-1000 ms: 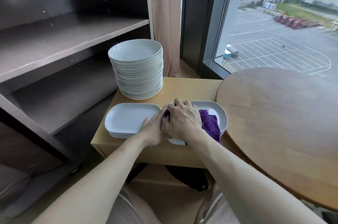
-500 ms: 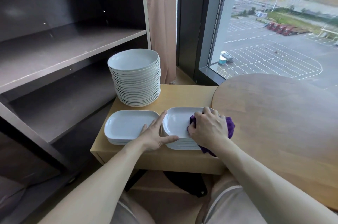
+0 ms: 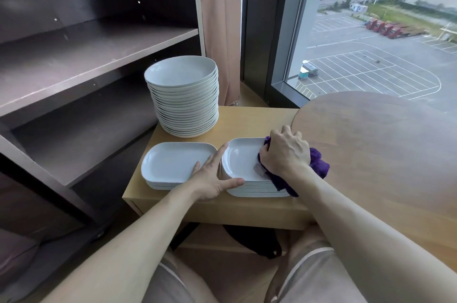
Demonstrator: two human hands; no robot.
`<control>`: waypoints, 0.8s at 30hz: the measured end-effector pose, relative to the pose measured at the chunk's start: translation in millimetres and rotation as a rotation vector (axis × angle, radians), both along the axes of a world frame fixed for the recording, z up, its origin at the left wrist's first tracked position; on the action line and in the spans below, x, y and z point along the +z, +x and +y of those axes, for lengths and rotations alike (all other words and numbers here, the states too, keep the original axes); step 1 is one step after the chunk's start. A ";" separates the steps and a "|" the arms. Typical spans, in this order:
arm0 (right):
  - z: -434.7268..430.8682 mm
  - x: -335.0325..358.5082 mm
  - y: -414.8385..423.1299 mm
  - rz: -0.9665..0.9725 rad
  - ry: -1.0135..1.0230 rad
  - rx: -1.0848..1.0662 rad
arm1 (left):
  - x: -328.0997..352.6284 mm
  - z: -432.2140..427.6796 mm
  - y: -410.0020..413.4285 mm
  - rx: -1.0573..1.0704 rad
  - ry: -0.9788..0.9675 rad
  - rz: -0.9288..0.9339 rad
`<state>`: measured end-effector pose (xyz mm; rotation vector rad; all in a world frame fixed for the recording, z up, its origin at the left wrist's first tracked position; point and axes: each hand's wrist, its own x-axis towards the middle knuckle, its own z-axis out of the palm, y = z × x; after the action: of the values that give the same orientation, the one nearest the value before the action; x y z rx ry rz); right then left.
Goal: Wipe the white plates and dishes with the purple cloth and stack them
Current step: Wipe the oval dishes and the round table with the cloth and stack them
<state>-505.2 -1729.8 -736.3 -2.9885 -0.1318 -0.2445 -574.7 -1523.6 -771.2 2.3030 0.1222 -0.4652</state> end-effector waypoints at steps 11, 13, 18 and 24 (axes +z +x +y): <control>54.3 -6.7 -16.3 -0.084 0.013 0.233 | -3.6 2.2 2.9 -0.024 -0.048 -0.054; 61.0 -10.7 -22.3 -0.096 0.035 0.341 | -3.7 2.2 4.2 -0.074 -0.052 -0.109; 48.9 -9.8 -28.7 -0.067 0.088 0.470 | -4.7 1.0 3.2 -0.058 -0.044 -0.165; 17.9 -4.7 -40.4 -0.032 0.062 0.363 | -4.0 1.1 1.3 0.026 -0.062 -0.116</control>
<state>-545.7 -1712.0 -740.9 -2.8307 -0.6486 -0.2470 -573.4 -1522.5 -775.2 2.2588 0.0799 -0.3168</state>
